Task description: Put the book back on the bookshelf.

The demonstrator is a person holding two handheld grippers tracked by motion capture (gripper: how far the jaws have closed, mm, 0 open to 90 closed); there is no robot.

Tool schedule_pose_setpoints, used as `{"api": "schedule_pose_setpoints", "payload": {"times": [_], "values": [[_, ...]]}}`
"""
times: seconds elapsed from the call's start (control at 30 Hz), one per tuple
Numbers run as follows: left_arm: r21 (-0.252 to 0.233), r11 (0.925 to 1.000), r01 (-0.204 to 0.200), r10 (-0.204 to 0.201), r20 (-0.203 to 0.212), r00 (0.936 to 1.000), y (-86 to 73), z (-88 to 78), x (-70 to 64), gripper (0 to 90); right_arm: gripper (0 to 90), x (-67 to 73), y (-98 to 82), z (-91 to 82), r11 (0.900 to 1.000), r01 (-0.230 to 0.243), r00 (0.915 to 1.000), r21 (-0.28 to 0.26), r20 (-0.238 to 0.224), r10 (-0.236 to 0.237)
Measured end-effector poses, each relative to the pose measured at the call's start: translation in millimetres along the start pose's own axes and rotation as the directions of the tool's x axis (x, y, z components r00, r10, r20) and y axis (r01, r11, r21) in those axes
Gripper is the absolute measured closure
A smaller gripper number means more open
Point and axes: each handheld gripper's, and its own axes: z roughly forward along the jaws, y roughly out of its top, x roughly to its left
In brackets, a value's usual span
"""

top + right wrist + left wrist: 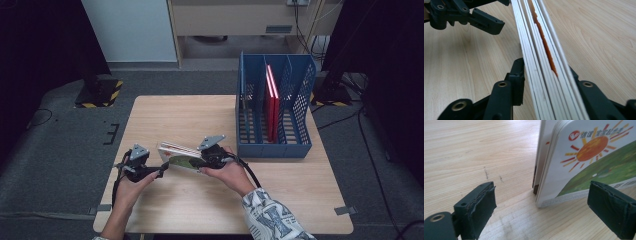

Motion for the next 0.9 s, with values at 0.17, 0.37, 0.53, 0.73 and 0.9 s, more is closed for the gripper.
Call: {"api": "schedule_pose_setpoints", "payload": {"times": [0.17, 0.37, 0.53, 0.73, 0.9], "values": [[-0.001, 1.0, 0.009, -0.009, -0.002, 1.0, -1.6, -1.4, 4.9, 6.8, 70.5, -0.1, -0.2, -0.2, 1.0, 0.008, 0.9999, -0.001, -0.007, -0.008], [-0.008, 0.9996, 0.028, -0.028, -0.004, 0.9996, -3.8, -3.1, 11.2, 5.8, 72.1, 1.6, -0.4, -0.9, 1.0, 0.014, 0.9999, 0.002, 0.0, -0.014], [0.0, 0.9996, 0.029, -0.029, -0.011, 0.9995, -5.1, -3.7, 15.3, 5.8, 75.3, 0.8, -1.0, -2.3, 1.0, 0.008, 0.9999, -0.002, 0.01, -0.008], [0.013, 0.9996, 0.026, -0.025, -0.023, 0.9994, -6.7, -2.4, 17.2, 5.8, 75.5, 2.0, -1.4, -3.4, 1.0, 0.006, 0.9997, -0.013, 0.023, -0.006], [0.024, 0.9995, 0.019, -0.018, -0.035, 0.9992, -8.0, -1.9, 20.1, 5.7, 75.6, 4.6, -0.4, -7.5, 1.0, 0.004, 0.9991, -0.02, 0.041, -0.004]]}}
